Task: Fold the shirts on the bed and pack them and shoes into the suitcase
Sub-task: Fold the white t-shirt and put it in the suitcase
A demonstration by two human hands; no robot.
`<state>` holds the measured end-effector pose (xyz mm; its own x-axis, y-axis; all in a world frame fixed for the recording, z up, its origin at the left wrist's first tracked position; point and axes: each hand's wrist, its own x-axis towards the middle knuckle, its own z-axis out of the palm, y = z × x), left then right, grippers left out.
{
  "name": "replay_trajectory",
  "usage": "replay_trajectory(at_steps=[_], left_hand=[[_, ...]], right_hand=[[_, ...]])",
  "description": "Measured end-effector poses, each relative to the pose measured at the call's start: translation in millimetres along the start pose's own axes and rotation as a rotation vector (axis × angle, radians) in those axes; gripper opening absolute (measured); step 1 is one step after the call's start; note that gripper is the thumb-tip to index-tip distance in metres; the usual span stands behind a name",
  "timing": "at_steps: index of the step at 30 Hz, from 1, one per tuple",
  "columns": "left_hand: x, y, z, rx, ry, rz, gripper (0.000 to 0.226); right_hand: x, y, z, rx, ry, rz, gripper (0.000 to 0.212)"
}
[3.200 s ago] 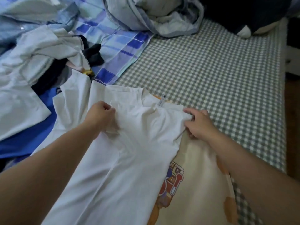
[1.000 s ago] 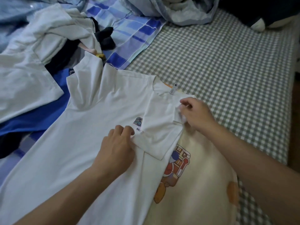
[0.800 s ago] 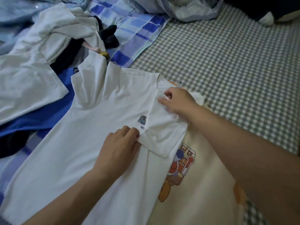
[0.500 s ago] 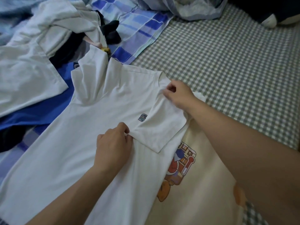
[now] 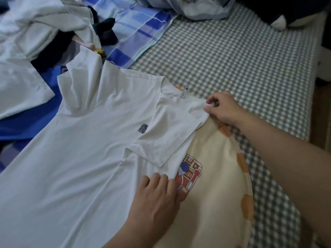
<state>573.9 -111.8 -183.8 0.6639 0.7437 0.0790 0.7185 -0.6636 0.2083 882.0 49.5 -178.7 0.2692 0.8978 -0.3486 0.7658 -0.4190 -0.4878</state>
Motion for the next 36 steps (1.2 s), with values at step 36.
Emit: replay_trajectory(at_steps=[36], left_hand=[[-30.9,-41.1,-17.6,-0.022,0.034,-0.527,0.059]], right_hand=[[17.2,-61.8,59.3,-0.476,0.075,-0.129,0.072]])
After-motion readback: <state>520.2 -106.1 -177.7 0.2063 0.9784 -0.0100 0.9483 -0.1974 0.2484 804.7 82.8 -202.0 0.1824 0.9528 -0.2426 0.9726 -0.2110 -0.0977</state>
